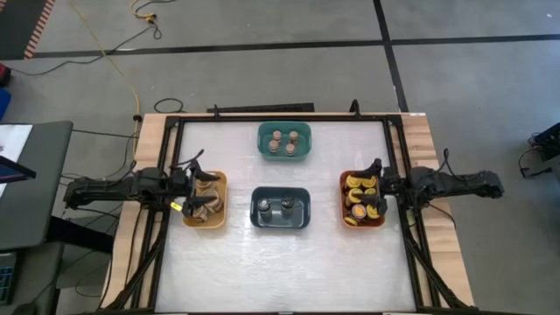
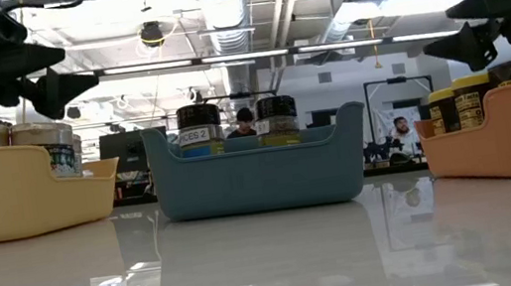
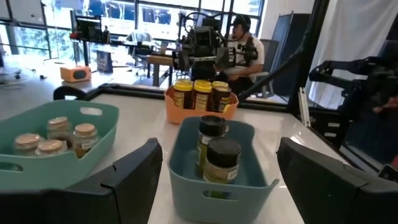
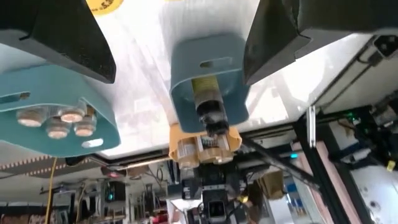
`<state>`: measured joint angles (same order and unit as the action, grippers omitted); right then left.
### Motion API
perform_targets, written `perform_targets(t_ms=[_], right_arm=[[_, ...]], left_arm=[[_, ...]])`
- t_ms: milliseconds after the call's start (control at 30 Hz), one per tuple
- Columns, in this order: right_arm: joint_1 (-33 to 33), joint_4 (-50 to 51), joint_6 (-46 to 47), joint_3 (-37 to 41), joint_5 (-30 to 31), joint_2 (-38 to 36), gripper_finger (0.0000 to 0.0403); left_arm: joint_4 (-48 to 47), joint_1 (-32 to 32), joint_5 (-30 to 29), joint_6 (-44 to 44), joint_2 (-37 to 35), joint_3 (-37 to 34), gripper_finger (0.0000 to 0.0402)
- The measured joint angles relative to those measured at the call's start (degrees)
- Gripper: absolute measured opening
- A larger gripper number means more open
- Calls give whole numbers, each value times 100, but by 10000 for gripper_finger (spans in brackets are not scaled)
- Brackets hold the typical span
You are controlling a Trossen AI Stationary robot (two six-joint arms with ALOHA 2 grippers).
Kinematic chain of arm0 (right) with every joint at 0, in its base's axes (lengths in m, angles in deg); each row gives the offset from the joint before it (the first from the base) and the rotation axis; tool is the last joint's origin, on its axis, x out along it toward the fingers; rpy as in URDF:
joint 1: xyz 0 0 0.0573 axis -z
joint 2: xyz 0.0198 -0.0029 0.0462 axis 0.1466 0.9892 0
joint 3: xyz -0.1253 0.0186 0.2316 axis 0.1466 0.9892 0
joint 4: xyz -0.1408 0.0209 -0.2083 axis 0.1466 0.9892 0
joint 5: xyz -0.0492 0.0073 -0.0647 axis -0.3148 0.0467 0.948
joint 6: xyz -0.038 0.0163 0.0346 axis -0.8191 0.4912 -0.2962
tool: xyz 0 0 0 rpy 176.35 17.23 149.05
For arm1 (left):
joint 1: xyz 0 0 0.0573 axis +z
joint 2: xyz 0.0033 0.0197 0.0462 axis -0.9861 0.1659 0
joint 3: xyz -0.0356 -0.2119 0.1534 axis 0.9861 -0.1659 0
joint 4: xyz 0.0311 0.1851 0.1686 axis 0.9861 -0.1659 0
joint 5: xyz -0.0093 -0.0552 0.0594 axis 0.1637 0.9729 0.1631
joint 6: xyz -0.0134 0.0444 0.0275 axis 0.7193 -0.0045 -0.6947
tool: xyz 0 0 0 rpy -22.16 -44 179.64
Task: Sort spices by type
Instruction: Return to Home Position
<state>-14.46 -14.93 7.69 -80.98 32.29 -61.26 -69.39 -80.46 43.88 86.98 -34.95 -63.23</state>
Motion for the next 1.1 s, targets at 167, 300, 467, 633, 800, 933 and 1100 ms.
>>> perform_targets(t_ms=[167,300,467,633,800,933,1100], right_arm=[[3,143,-168,-19,-4,2,375],[3,168,-453,-21,-25,1,375],[3,177,-550,-21,-31,2,375],[7,185,-182,-21,-33,0,375],[7,187,-161,-19,-35,0,375],[7,187,-159,-17,-35,0,375],[7,190,-142,-17,-37,0,375]], left_arm=[[-3,0,2,-1,13,0,306],[-7,0,4,-1,12,-2,306],[-11,0,8,1,16,-4,306],[-14,0,10,1,16,-4,306],[-17,0,12,1,16,-4,306],[-18,0,12,1,16,-4,306],[-20,0,15,1,16,-4,306]])
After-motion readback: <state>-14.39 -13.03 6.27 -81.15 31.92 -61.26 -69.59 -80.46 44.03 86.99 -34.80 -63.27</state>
